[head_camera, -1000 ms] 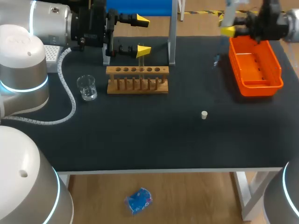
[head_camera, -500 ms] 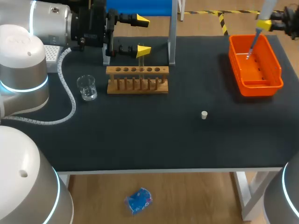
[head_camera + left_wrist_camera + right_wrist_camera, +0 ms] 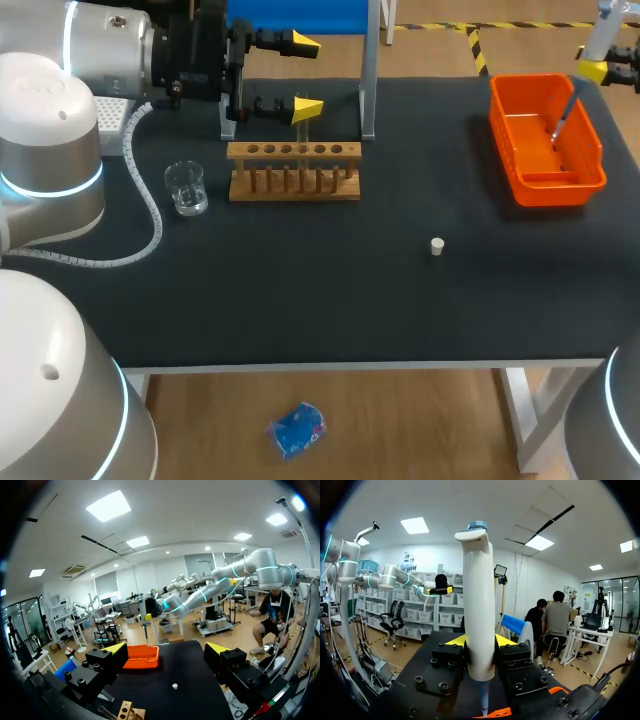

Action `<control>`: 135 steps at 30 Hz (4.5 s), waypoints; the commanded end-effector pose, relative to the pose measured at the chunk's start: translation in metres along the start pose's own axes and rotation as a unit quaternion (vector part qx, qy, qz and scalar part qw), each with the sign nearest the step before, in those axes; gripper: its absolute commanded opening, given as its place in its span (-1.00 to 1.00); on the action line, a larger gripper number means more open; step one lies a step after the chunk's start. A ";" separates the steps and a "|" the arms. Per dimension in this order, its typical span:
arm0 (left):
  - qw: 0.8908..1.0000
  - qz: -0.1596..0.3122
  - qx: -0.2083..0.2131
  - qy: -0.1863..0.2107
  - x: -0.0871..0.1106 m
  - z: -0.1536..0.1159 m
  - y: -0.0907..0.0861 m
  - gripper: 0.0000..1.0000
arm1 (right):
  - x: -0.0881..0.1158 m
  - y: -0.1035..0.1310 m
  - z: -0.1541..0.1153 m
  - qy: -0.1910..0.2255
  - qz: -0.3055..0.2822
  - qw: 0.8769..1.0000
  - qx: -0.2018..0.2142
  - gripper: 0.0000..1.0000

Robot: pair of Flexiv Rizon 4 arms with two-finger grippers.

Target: Invert the test tube, pick up the pipette, mount the tip to pipette, aspirate from beaker and dispense into the tube, eject the tip, return the pipette, and cap with the stopper.

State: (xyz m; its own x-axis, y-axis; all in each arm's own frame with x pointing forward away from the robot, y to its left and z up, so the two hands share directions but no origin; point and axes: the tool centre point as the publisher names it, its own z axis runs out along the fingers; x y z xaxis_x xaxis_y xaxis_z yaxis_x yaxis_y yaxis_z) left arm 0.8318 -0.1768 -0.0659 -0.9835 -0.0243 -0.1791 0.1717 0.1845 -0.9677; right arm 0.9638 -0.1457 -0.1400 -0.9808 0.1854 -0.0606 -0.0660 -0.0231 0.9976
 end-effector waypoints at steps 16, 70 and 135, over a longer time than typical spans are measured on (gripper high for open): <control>1.000 0.001 0.002 -0.001 0.000 0.001 0.001 1.00 | -0.020 -0.006 -0.010 -0.003 -0.006 1.000 0.002 -1.00; 0.998 -0.057 -0.007 0.030 -0.113 0.159 -0.014 1.00 | -0.024 -0.009 -0.028 -0.012 0.001 1.000 0.003 -1.00; 0.985 -0.061 -0.101 0.122 -0.172 0.378 -0.071 1.00 | -0.024 -0.009 -0.028 -0.012 0.001 1.000 0.003 -1.00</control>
State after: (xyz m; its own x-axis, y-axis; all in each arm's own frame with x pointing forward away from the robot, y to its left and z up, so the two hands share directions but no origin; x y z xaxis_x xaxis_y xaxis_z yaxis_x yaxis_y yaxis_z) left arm 1.0078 -0.5571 -0.0422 -0.9872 0.1594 0.0054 0.0489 0.3349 -0.9410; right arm 0.9817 -0.1757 -0.1484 -0.9753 0.2133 -0.0573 -0.0626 -0.0182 0.9979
